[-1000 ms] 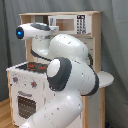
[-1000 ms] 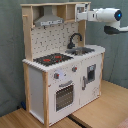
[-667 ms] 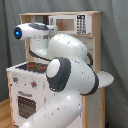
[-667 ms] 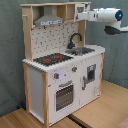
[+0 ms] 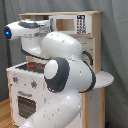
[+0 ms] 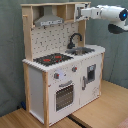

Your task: Play with the kitchen

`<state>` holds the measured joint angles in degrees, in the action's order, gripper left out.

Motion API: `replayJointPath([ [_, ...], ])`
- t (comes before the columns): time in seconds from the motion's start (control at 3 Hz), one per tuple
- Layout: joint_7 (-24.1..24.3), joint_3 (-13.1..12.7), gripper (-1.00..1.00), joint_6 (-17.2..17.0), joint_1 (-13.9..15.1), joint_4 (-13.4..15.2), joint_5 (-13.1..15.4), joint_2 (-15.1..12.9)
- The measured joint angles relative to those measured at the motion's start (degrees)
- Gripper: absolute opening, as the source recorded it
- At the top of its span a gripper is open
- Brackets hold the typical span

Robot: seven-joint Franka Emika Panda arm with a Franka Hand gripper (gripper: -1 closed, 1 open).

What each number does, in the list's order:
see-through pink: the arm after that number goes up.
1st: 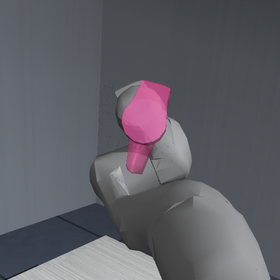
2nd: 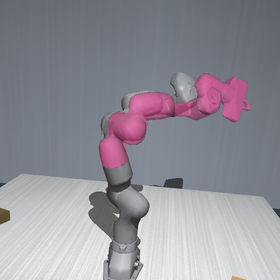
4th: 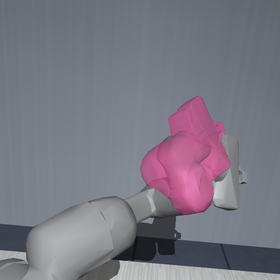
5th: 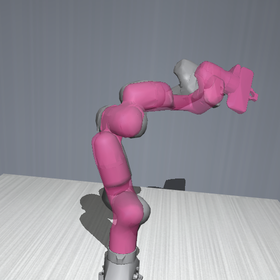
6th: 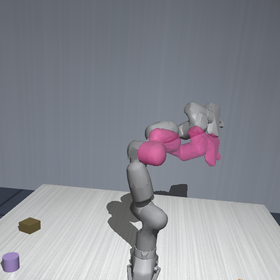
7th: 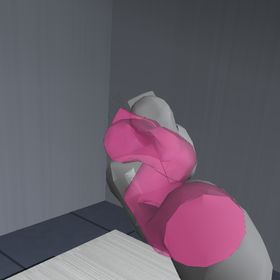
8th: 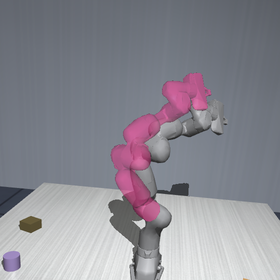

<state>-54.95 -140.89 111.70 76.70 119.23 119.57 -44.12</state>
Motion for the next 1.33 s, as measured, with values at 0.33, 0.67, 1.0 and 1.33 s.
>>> replayJointPath([
  [0.33,1.09,-0.91,1.00,-1.11,-0.86,-2.34,3.10,3.92],
  [0.67,3.23,-0.40,1.00,-1.12,-1.47,-5.24,4.69,8.40],
  [1.0,5.82,0.16,1.00,-1.14,-1.76,-8.10,5.63,12.68],
  [1.33,8.98,0.68,1.00,-1.13,-1.77,-11.40,5.97,17.49],
])
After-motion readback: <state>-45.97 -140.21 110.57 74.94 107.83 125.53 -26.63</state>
